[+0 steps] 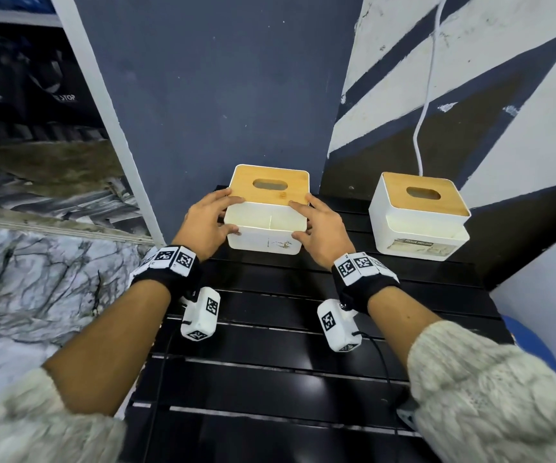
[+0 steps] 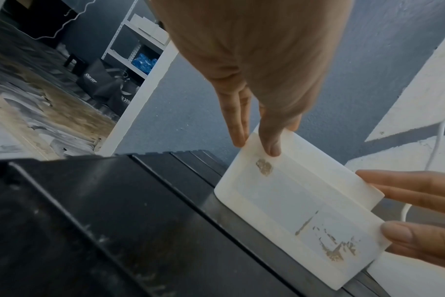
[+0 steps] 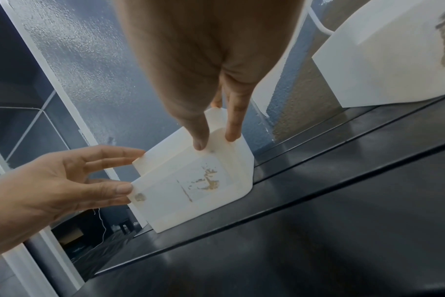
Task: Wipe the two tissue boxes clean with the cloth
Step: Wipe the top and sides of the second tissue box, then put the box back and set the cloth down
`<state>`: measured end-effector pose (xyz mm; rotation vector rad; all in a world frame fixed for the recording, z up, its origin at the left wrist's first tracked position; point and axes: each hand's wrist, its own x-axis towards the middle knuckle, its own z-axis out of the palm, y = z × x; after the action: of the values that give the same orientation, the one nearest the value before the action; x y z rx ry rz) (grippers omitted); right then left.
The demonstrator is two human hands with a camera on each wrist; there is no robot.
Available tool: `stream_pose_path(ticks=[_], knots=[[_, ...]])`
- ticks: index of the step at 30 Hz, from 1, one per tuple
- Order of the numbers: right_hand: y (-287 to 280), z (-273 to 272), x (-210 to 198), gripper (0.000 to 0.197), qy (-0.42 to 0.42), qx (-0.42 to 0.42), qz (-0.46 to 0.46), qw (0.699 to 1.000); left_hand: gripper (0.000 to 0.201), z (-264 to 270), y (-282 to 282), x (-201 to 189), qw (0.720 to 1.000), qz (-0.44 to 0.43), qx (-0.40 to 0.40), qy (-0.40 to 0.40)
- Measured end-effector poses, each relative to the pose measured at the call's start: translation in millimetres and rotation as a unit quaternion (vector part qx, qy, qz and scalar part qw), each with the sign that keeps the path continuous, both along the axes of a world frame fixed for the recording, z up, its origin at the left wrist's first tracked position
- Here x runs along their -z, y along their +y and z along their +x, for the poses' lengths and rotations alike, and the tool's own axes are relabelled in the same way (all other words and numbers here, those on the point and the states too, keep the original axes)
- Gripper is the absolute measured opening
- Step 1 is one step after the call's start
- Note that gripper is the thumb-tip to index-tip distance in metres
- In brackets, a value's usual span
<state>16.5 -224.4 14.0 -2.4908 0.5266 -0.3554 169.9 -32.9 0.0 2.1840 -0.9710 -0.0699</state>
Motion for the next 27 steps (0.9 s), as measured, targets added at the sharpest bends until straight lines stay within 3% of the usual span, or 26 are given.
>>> stream_pose_path(ticks=[21, 27], knots=[[-13, 27, 2, 0.061, -0.022, 0.0, -0.002, 1.0, 0.059, 18, -14, -1, 0.999, -0.024, -0.03, 0.009], [-12, 11, -14, 0.067, 0.041, -0.026, -0.026, 0.998, 0.066, 7, -10, -12, 0.997, 0.067, -0.026, -0.023]])
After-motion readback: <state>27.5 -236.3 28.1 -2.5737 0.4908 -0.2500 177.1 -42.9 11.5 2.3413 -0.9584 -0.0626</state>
